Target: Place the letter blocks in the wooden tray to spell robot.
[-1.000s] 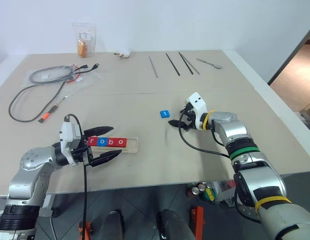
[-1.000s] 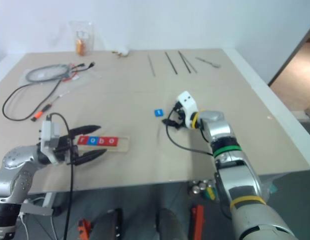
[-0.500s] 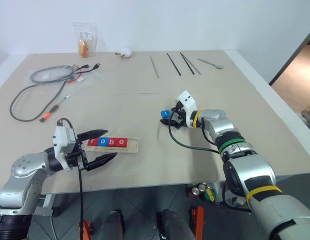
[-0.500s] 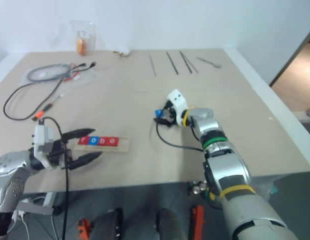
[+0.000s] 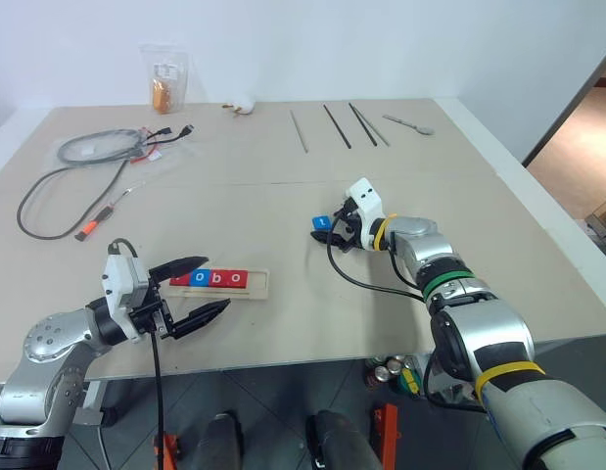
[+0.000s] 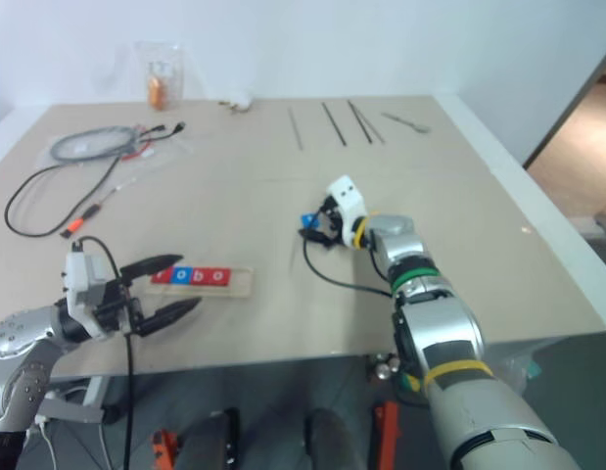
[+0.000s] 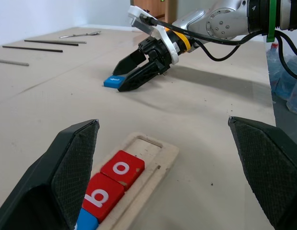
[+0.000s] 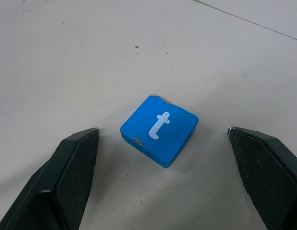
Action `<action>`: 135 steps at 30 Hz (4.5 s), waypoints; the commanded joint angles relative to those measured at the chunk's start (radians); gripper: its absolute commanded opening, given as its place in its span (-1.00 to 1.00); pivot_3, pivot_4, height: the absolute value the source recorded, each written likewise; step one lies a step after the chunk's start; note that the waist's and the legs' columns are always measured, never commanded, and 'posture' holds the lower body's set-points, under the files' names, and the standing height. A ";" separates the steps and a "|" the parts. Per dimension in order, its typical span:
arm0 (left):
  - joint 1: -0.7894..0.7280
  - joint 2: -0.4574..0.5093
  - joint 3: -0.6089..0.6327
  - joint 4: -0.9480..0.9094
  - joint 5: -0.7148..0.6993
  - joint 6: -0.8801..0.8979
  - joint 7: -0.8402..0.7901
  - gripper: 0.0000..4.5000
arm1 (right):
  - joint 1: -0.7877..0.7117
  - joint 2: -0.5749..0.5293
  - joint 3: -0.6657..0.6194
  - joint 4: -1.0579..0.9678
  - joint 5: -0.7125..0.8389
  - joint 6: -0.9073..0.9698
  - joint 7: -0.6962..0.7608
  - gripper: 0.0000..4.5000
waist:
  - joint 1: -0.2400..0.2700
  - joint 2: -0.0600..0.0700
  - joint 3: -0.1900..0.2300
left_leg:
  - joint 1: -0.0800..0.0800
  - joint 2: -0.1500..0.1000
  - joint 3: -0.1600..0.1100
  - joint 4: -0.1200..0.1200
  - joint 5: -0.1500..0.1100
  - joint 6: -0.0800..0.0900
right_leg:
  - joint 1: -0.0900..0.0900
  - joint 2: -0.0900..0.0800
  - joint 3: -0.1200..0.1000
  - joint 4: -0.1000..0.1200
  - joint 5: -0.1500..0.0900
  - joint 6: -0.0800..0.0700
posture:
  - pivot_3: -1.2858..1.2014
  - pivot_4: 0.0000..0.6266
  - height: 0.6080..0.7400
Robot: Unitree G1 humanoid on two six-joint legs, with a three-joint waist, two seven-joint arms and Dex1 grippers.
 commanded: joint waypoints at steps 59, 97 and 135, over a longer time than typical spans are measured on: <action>-0.002 -0.072 -0.015 0.034 0.025 -0.067 0.036 1.00 | 0.199 0.062 -0.056 -0.464 0.043 0.176 -0.190 -0.48 | 0.001 0.000 0.000 | 0.002 0.000 0.001 0.000 0.000 0.000 | 0.000 0.001 0.002 0.000 0.001 0.000 | 0.03 -0.52 1.00; -0.207 -0.125 -0.117 0.286 0.051 -0.117 -0.112 1.00 | 0.709 0.040 -0.162 -1.728 0.139 1.247 -0.600 -0.48 | 0.003 -0.001 -0.001 | 0.002 -0.001 0.001 0.000 -0.001 -0.001 | 0.000 -0.001 0.002 -0.001 0.000 -0.001 | 0.03 -0.52 1.00; -0.238 -0.155 -0.141 0.306 0.058 -0.113 -0.118 1.00 | 0.590 -0.032 -0.228 -1.631 0.249 1.113 -0.453 1.00 | 0.004 0.000 0.000 | -0.001 -0.001 0.000 -0.001 -0.001 -0.001 | 0.000 -0.001 0.001 -0.003 0.000 0.000 | 0.03 -0.52 1.00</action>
